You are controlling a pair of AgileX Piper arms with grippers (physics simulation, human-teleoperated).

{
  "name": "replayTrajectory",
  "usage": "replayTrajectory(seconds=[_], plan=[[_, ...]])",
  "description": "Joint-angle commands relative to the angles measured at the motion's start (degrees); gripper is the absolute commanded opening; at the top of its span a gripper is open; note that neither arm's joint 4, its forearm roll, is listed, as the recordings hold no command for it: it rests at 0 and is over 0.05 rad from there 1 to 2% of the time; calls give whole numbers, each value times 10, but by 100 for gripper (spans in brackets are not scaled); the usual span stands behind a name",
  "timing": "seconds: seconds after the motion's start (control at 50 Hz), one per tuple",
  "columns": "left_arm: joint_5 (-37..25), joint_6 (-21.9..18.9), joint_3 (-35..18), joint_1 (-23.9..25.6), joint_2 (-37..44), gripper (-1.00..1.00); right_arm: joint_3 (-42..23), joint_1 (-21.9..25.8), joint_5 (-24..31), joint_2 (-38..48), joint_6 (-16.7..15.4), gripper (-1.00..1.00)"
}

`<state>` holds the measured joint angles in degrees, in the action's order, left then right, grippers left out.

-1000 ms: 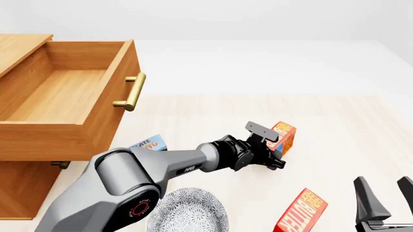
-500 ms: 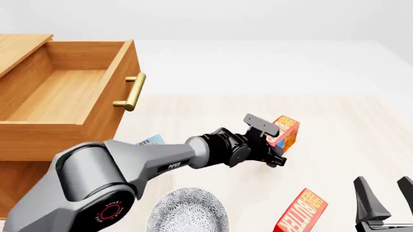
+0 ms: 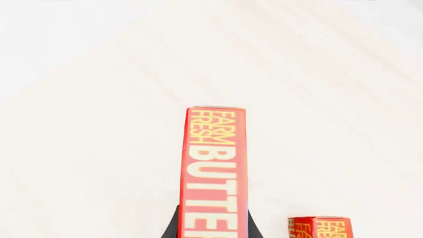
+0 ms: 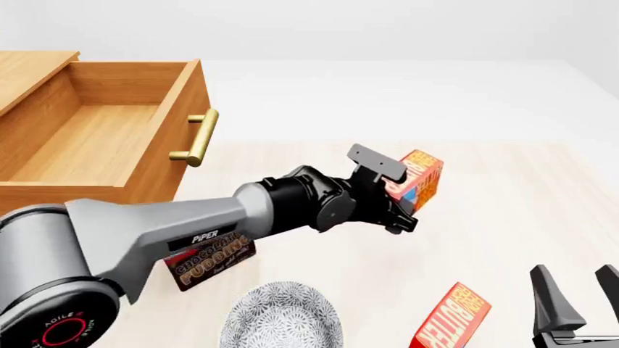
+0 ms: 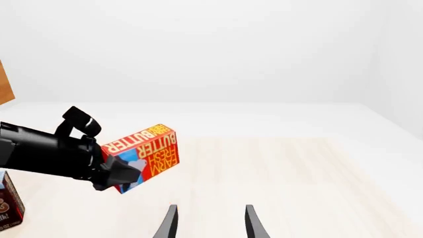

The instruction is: Put the butter at the front in the top drawer of the cabinet and close it.

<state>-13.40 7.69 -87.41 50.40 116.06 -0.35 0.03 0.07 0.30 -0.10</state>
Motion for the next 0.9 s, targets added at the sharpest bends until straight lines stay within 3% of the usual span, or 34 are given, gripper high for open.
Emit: replayTrajectory(seconds=[0.02,0.52,0.9], plan=[[-25,-18,21,-7,-67,-100,1,0,-1,0,0,100],[-106,-38,41,-41,-174,-100,1,0,-1,0,0,100],[-172,-60,28,-95,-234,-100,1,0,-1,0,0,100]])
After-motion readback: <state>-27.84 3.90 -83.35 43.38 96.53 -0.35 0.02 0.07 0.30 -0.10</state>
